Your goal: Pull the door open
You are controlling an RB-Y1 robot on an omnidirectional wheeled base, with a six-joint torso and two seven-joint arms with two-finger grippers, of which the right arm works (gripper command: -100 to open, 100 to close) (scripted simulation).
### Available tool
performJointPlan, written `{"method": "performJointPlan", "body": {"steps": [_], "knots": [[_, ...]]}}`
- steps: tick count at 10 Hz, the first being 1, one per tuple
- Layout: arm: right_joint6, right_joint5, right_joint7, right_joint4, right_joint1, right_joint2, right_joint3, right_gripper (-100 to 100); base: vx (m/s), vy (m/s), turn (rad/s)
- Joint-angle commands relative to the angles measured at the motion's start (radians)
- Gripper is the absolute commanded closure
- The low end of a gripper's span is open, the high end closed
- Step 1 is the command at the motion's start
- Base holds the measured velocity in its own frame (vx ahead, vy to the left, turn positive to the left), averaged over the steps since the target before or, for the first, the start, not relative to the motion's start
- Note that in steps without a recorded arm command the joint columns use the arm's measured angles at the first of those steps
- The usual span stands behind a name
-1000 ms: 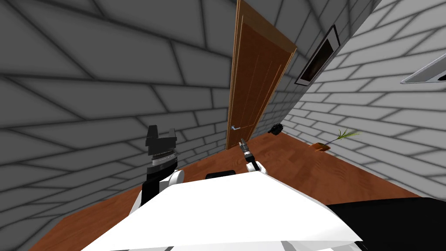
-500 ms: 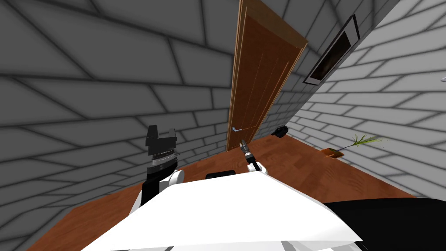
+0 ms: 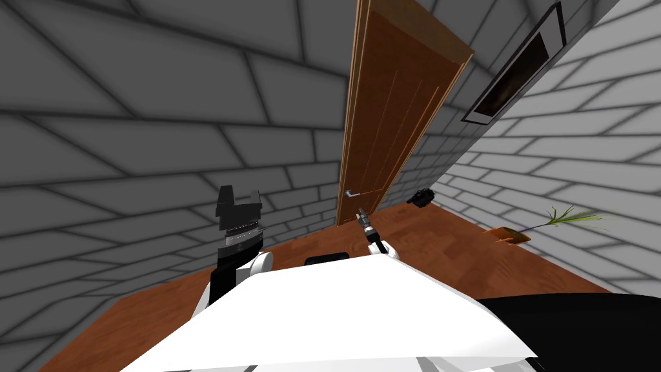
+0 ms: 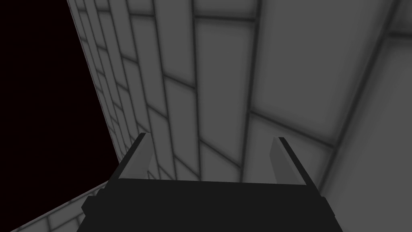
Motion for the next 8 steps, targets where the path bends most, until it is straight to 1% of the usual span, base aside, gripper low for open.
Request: {"method": "performJointPlan", "body": {"steps": [1,2,3,5,7,8], "knots": [[-0.017,0.001,-0.008,0.040,-0.011,-0.004,0.000,-100,0.061,-0.063,0.077],[-0.023,0.001,-0.013,0.060,-0.018,-0.008,0.001,-100,0.068,-0.068,0.071],[-0.037,0.002,-0.024,0.100,-0.030,-0.014,0.001,-100,0.081,-0.087,0.132],[-0.049,0.003,-0.033,0.137,-0.042,-0.021,0.001,-100,0.095,-0.079,0.090],[-0.060,0.003,-0.042,0.169,-0.052,-0.026,0.002,-100,0.055,-0.058,0.061],[-0.071,0.004,-0.050,0.201,-0.062,-0.031,0.002,-100,0.055,-0.064,0.090]]}}
